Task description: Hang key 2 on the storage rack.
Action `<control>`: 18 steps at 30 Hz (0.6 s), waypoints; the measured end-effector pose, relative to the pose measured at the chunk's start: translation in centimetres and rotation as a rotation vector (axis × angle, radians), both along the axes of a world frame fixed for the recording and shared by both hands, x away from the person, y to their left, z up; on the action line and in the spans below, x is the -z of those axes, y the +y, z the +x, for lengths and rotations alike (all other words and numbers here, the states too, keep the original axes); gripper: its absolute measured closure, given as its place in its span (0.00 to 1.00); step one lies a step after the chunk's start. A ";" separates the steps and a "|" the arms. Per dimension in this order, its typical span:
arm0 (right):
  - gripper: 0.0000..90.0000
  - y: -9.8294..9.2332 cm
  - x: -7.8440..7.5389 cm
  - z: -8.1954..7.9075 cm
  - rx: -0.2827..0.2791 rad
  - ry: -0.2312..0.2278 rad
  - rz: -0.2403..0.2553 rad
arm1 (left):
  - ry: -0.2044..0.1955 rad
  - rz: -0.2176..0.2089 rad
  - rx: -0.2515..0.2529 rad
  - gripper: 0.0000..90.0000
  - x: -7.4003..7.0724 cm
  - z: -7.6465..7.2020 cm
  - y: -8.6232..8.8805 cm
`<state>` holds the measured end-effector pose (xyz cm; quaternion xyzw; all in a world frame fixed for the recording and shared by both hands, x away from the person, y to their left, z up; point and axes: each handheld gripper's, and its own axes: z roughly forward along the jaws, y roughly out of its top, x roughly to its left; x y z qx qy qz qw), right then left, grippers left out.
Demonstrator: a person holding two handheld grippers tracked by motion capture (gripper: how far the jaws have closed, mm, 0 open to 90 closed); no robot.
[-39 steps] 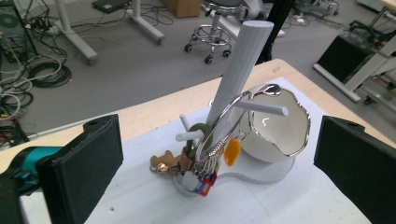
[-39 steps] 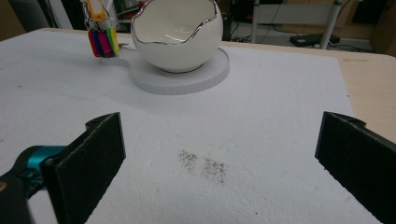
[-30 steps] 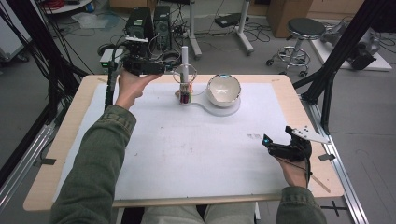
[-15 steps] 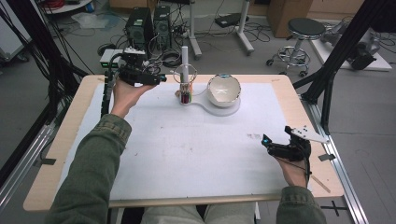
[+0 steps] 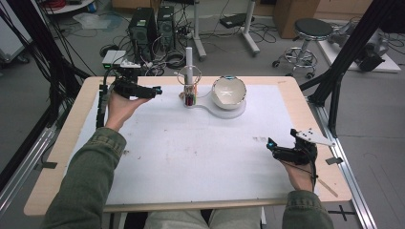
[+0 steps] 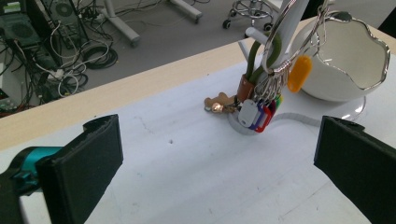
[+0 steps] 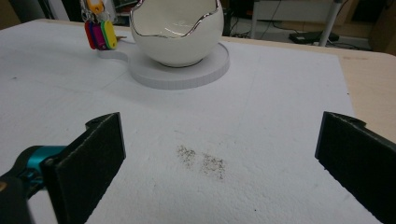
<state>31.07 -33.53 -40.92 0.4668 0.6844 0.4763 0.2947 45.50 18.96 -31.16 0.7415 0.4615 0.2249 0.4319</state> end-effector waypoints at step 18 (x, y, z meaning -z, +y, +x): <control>0.01 0.0 0.0 0.0 0.005 0.002 -0.011 | 0.020 0.043 -0.007 0.02 1.8 -1.8 1.3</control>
